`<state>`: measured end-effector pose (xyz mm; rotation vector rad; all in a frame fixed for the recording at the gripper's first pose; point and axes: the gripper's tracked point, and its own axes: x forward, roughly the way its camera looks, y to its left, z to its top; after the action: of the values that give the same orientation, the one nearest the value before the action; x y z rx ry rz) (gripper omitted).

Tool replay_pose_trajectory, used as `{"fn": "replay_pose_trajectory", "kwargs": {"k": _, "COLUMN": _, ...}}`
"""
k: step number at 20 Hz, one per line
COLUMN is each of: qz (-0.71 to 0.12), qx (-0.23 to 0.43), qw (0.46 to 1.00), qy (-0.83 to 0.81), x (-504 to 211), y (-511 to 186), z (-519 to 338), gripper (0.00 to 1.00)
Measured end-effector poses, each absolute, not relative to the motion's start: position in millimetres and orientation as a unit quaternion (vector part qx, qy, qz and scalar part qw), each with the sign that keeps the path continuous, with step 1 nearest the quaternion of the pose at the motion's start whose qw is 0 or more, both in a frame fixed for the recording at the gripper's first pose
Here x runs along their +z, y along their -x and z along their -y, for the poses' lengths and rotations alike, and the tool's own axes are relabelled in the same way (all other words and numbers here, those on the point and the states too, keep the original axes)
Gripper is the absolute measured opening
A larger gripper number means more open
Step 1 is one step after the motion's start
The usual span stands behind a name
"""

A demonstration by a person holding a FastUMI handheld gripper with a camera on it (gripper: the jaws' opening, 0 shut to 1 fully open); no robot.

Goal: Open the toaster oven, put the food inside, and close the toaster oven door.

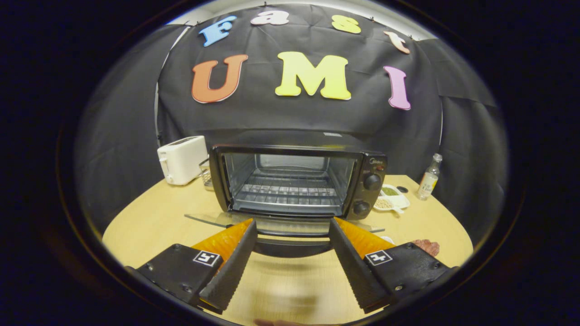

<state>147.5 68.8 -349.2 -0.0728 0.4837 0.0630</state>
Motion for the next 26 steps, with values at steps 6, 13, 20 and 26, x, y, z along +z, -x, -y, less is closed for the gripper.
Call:
{"fn": "replay_pose_trajectory", "kwargs": {"k": 6, "qz": -0.243, "qx": 0.023, "qw": 0.969, "qy": 0.019, "x": -380.6, "y": -125.0, "z": -65.8, "gripper": 1.0}}
{"fn": "replay_pose_trajectory", "kwargs": {"k": 13, "qz": -0.288, "qx": 0.017, "qw": 0.957, "qy": 0.0, "x": -420.9, "y": -113.0, "z": -63.0, "gripper": 1.0}}
{"fn": "replay_pose_trajectory", "kwargs": {"k": 20, "qz": -0.297, "qx": 0.015, "qw": 0.955, "qy": 0.001, "x": -422.2, "y": -117.6, "z": -61.3, "gripper": 1.0}}
{"fn": "replay_pose_trajectory", "kwargs": {"k": 26, "qz": -0.323, "qx": 0.037, "qw": 0.946, "qy": -0.017, "x": -394.4, "y": -101.7, "z": -46.6, "gripper": 1.0}}
